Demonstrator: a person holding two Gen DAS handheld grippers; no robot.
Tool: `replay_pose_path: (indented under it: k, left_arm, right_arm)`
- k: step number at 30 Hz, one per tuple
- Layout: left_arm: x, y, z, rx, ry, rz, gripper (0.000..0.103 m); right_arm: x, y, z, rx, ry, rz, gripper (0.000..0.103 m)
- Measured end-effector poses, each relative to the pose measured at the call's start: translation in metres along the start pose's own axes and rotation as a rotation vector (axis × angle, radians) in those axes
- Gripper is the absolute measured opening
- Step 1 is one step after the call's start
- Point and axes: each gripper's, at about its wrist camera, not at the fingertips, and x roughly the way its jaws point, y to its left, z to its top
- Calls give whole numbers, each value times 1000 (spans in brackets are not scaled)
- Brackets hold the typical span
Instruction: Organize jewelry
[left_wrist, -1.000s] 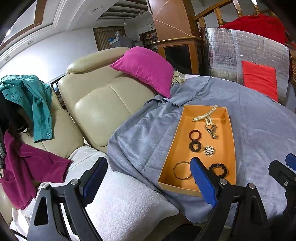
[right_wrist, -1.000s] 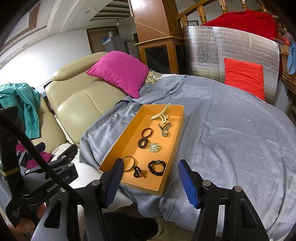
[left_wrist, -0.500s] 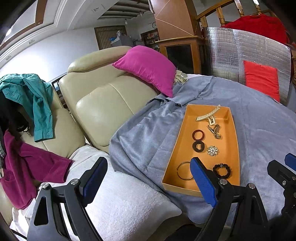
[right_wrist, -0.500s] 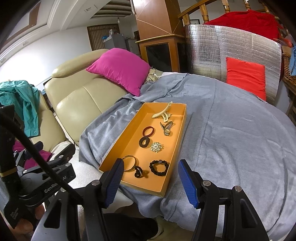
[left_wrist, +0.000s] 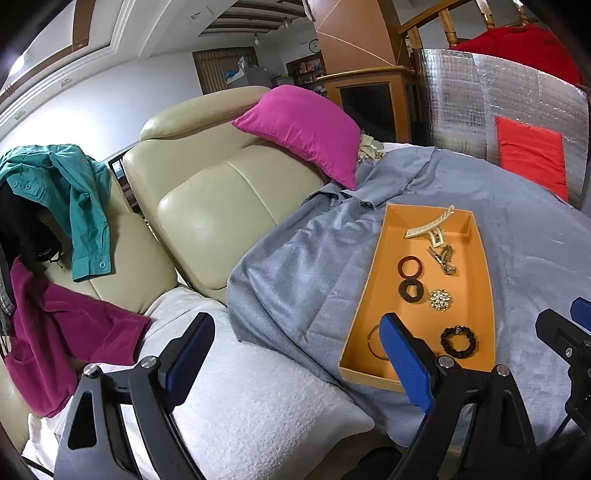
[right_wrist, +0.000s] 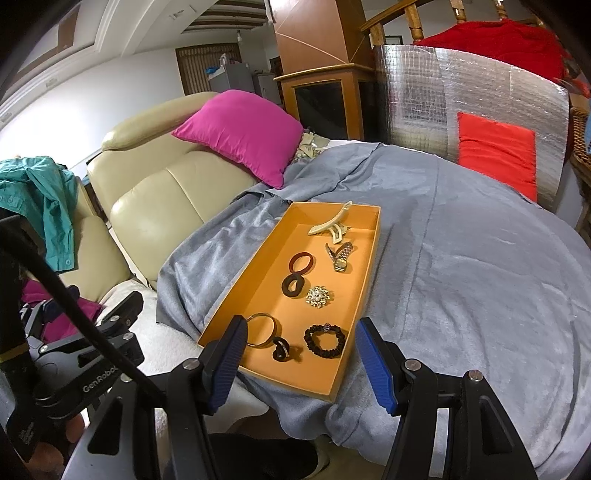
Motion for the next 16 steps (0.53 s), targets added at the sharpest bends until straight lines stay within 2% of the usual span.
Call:
replay_pose_path:
  k: [9, 12, 14, 16]
  left_arm:
    - [6, -9, 3, 12, 15, 27, 91]
    - [6, -19, 6, 28, -1, 27, 91]
    - [1, -38, 11, 72, -26, -14, 91]
    - [-5, -65, 17, 123, -44, -86, 91]
  right_arm:
    - [16, -11, 3, 12, 19, 20, 65]
    - [14, -23, 5, 32, 6, 20, 65]
    - [10, -42, 7, 65, -11, 6, 65]
    - [3, -69, 9, 106, -28, -30, 65]
